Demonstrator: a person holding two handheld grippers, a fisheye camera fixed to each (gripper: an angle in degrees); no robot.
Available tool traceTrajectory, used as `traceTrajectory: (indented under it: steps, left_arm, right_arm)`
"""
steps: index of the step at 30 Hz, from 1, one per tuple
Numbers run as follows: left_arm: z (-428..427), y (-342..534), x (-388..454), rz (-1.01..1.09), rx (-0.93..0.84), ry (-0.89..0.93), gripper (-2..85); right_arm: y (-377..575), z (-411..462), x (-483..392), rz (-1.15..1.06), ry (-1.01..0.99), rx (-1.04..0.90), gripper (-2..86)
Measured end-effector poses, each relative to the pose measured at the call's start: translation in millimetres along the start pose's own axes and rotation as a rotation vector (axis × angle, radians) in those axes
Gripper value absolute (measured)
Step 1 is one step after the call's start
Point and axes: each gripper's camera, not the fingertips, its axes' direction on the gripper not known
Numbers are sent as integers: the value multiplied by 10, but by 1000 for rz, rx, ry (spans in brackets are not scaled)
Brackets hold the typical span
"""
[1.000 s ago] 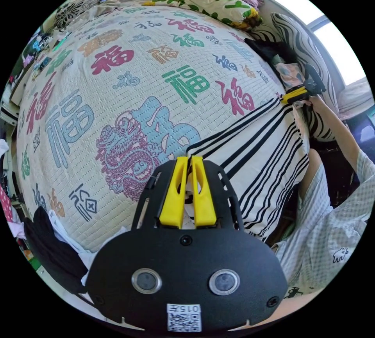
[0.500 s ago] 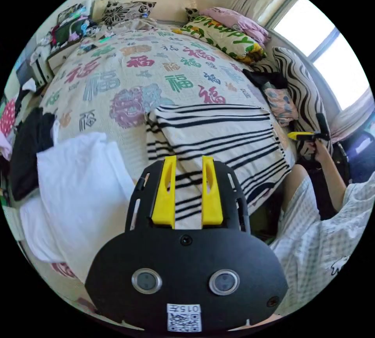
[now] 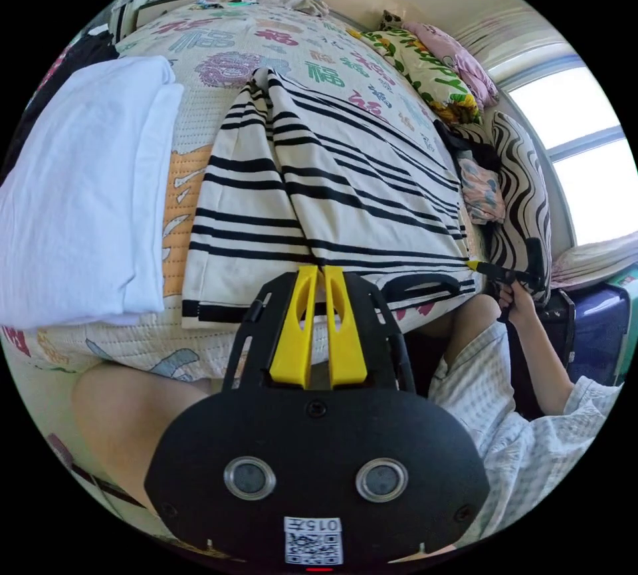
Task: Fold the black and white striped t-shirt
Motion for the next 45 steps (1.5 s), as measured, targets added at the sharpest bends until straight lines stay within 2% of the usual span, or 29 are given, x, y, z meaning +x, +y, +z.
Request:
traceTrajectory:
  steps: [4,7,10,13,17,20,23,25,29,34,39,42,44,45]
  left_arm:
    - [189,164,156,15,22,-80,25]
    - [214,248,431,76,8,-187,50]
    - [141,424,902,242,61,-380,74]
    - [155,661,1402,422,135,-481,81]
    - [601,894,1913,661,48,-676,78]
    - [940,1055,2077,785,-24,-792,74]
    - [1138,1202,2142,866,-54,-854,66]
    - [1186,1293,2167,894,-45,-879,59]
    - [1256,1519,2144,960,-22,-927,48]
    - [1190,1620,2051,918,4,-926,64]
    - [893,1703,1871,781,162,-956,68]
    - [517,1692,1554,518,249,-792,69]
    - [134,1766,1137,236,402,-647,72]
    - [60,1790,1018,171,426,-614,73]
  right_arm:
    - [-66,209,56,48,24,-46,12]
    - [-73,260,19,78,5,-9,33]
    - [-30,231,-120,55,60,35,48]
    - [-13,241,-275,72,130,64,65]
    - [-80,373,-517,67,152,97,76]
    - [-230,638,-662,44,126,34,76]
    - [-402,958,-694,59,104,-75,65]
    - [-478,1079,-679,98,110,-83,22]
    - [-542,1162,-621,157,50,-85,-1]
    - [-646,1307,-688,190,42,-85,-6]
    - [-764,1418,-941,139,55,-92,-4]
    - [-894,1354,-1250,56,50,-37,2]
    - [-1049,1303,-1513,-29,59,3,9]
    - [-1196,1295,-1714,-92,64,14,16]
